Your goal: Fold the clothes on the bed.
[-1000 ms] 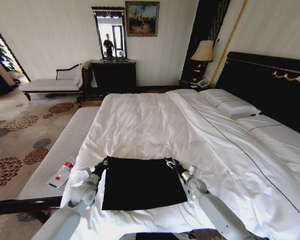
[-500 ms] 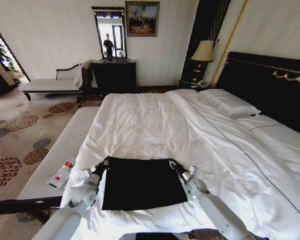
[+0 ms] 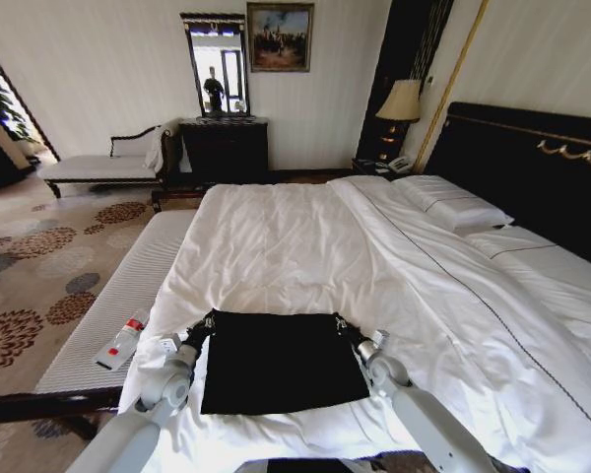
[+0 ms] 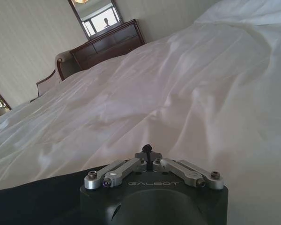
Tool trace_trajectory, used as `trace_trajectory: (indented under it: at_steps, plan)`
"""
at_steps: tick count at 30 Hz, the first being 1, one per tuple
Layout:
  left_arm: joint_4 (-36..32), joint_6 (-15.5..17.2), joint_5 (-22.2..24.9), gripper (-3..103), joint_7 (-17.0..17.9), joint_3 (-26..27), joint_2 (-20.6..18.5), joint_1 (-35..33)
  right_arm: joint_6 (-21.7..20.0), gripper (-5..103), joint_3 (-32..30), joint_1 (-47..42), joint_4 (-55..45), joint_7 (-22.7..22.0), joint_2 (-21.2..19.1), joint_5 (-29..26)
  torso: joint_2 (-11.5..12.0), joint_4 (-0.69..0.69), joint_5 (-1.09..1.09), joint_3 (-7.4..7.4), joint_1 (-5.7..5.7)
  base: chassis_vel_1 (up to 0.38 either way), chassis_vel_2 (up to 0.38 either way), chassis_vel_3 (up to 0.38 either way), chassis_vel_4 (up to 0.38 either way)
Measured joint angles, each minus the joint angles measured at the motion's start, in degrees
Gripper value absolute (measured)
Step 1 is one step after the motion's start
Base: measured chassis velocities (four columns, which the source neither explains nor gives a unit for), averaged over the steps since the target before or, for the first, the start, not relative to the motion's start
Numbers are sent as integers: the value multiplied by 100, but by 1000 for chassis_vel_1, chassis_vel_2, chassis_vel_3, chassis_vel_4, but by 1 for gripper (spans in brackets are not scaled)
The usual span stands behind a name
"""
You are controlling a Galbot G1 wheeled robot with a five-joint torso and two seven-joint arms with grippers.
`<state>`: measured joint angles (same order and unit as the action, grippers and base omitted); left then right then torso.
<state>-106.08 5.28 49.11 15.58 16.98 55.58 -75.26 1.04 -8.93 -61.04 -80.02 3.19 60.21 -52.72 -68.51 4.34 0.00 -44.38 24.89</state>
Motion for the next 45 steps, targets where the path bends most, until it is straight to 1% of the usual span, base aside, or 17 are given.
trace_trajectory:
  at_steps: [7,9,11,16,18,20,21,24,32,36,37,38,40,41,43,44,45]
  plan:
    - [-218,-58,-46,1,57,42,-84,23,110,1,-241,-37,-412,-188,-93,70,0,1,0,0,0,0,0,0,0]
    - [-574,-141,-45,1,122,111,-274,92,166,1,-447,-49,-1024,-455,-208,78,0,2,0,0,0,0,0,0,0]
    - [-667,-154,-14,1,141,136,-331,122,177,1,-500,-48,-1222,-533,-253,77,0,0,-1,0,0,0,0,0,0]
    - [-1409,-154,469,1,325,368,-753,490,238,1,-813,-25,-2313,-899,-568,234,0,1,-1,0,0,0,0,0,0]
    - [-1499,-147,534,1,332,408,-796,527,238,1,-860,-29,-2432,-959,-597,238,0,1,-1,0,0,0,0,0,0]
    - [-1751,-129,678,1,338,531,-946,607,225,1,-999,-57,-2707,-1068,-662,243,0,1,0,0,0,0,0,0,0]
    - [-1751,-129,678,1,338,531,-946,607,225,1,-999,-57,-2707,-1068,-662,243,0,1,0,0,0,0,0,0,0]
    - [-2048,-128,711,1,276,673,-1154,599,185,1,-1197,-134,-3052,-1148,-763,207,0,1,0,0,0,0,0,0,0]
    - [-2454,-129,684,1,248,862,-1239,271,68,1,-1480,-341,-3552,-1297,-862,54,0,1,0,0,0,0,0,0,0]
    - [-3110,-127,591,1,123,1585,-1109,-894,-513,1,-2033,-1059,-4556,-1857,-872,-237,0,0,-2,1,0,0,0,0,0]
    - [-3110,-127,591,1,123,1585,-1109,-894,-513,1,-2033,-1059,-4556,-1857,-872,-237,0,0,-2,1,0,0,0,0,0]
    - [-3219,-126,554,1,92,1743,-1030,-1159,-700,1,-2148,-1252,-4762,-2029,-855,-356,0,2,0,1,0,0,0,0,0]
    - [-3401,-79,477,1,72,1976,-798,-1694,-1136,1,-2362,-1587,-5091,-2465,-788,-605,-2,-2,-1,2,-3,0,0,0,0]
    - [-3392,-27,476,1,94,1945,-730,-1758,-1263,1,-2353,-1635,-5126,-2617,-736,-676,-2,-1,0,2,-3,0,0,0,0]
    - [-3310,26,476,1,134,1834,-678,-1734,-1345,1,-2277,-1629,-5104,-2720,-673,-718,-2,0,0,2,-4,0,0,0,0]
    - [-3180,74,481,1,208,1709,-642,-1651,-1387,1,-2167,-1586,-5020,-2770,-623,-721,-2,1,0,2,-4,0,0,0,0]
    - [-2880,161,543,1,337,1452,-582,-1364,-1426,1,-1920,-1411,-4743,-2808,-531,-674,-2,2,0,2,-3,0,0,0,0]
